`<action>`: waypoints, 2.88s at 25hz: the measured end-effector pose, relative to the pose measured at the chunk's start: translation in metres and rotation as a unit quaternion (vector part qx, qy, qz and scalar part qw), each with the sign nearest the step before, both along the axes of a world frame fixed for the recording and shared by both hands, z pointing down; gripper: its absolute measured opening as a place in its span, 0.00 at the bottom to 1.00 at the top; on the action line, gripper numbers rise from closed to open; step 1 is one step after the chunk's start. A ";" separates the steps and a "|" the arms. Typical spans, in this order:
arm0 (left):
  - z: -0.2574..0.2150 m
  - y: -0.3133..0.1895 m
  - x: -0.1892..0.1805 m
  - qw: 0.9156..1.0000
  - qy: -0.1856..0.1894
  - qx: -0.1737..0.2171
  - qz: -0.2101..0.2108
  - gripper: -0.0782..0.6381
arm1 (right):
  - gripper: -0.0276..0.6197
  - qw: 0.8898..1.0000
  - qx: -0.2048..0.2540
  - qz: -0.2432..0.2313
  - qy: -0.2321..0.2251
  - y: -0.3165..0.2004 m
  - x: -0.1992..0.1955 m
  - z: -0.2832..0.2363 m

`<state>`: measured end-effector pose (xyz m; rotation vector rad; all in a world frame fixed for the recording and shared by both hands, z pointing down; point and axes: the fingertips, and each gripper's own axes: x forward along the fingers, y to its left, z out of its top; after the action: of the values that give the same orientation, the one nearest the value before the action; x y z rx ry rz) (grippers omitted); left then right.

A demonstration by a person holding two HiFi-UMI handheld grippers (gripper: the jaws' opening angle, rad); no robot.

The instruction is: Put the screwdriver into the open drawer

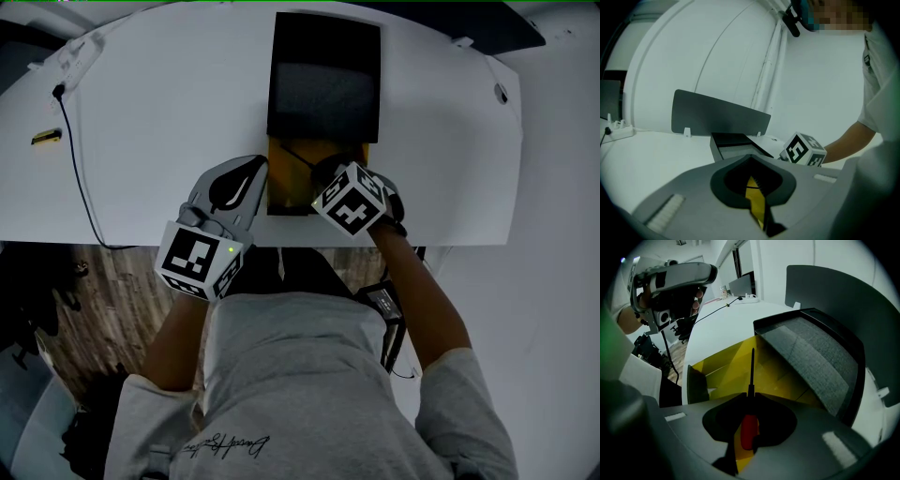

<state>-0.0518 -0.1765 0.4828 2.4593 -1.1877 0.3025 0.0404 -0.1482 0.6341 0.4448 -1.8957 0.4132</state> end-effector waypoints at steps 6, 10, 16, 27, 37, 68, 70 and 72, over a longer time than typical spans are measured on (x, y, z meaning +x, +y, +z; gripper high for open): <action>0.003 0.002 0.000 1.000 -0.003 0.000 0.003 0.11 | 0.16 1.000 -0.007 -0.005 0.017 -0.001 -0.001 0.004; 0.004 0.002 0.001 1.000 -0.002 0.000 0.003 0.11 | 0.16 0.999 -0.013 -0.010 0.027 -0.001 -0.001 0.006; 0.005 0.003 -0.001 1.000 0.000 -0.001 0.000 0.11 | 0.16 0.999 -0.022 -0.015 0.043 -0.001 -0.003 0.010; 0.008 0.004 -0.009 1.000 0.002 -0.004 -0.007 0.11 | 0.16 0.996 -0.017 -0.034 0.080 -0.002 -0.002 0.015; 0.010 0.003 -0.013 1.000 0.002 -0.006 -0.008 0.11 | 0.16 0.995 -0.024 -0.039 0.083 0.001 -0.005 0.012; 0.005 0.002 -0.011 1.000 0.002 -0.005 0.009 0.11 | 0.24 0.998 -0.025 -0.003 0.054 0.000 -0.002 -0.001; 0.004 0.002 -0.010 1.000 0.001 -0.004 0.010 0.11 | 0.24 0.998 -0.026 -0.001 0.050 0.001 -0.002 -0.002; 0.003 0.002 -0.008 1.000 0.000 -0.003 0.012 0.11 | 0.24 0.999 -0.025 0.003 0.045 0.000 -0.002 -0.005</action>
<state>-0.0601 -0.1742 0.4855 2.4694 -1.1557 0.3125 0.0388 -0.1478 0.6292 0.4281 -1.7935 0.4373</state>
